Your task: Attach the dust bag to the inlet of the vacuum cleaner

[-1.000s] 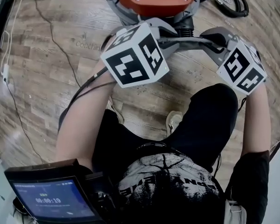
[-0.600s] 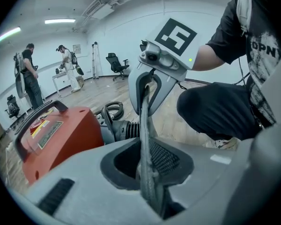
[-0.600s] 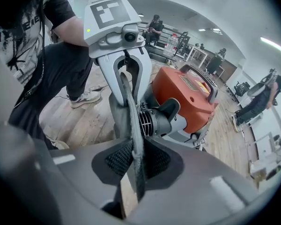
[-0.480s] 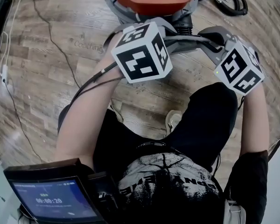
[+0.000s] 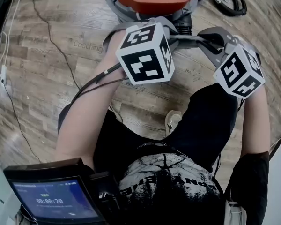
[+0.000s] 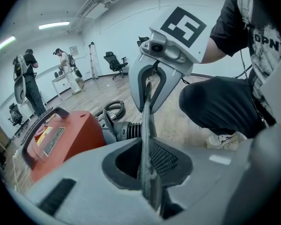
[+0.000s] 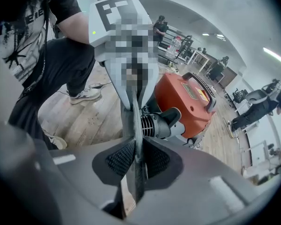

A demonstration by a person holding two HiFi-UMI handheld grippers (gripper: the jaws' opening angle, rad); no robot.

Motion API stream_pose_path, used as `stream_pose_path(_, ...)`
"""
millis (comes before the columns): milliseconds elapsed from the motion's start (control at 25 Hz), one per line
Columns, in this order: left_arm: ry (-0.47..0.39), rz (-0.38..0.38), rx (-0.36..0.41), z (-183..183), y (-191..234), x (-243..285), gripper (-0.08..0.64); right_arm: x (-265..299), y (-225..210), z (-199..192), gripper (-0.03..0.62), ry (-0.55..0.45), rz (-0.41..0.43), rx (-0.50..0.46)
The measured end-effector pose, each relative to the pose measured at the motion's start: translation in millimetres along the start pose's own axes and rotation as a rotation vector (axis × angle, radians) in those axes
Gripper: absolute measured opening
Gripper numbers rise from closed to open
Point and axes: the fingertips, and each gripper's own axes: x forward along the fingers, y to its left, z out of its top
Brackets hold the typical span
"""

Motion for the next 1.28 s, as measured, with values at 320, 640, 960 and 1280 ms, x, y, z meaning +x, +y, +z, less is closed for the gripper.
stream_pose_path(320,-0.001,-0.001,0.002,0.2,1.3,6.1,0.049,2.8,-3.4,-5.1,0.052,0.018,-0.016,-0.026)
stream_pose_path(640,-0.017,-0.002,-0.086,-2.2,6.4,9.3,0.055,6.6,-7.8,-6.1,0.06,0.036,-0.056,-0.034)
stream_pose_path(960,-0.011,0.025,-0.034,4.7,8.1,1.5,0.046,0.0,-9.9,-3.1,0.048,0.023,-0.054,-0.043)
stream_pose_path(1280,-0.024,-0.007,-0.126,1.0,10.1,6.6,0.057,7.1,-13.2,-5.4,0.055,0.03,0.003,0.03)
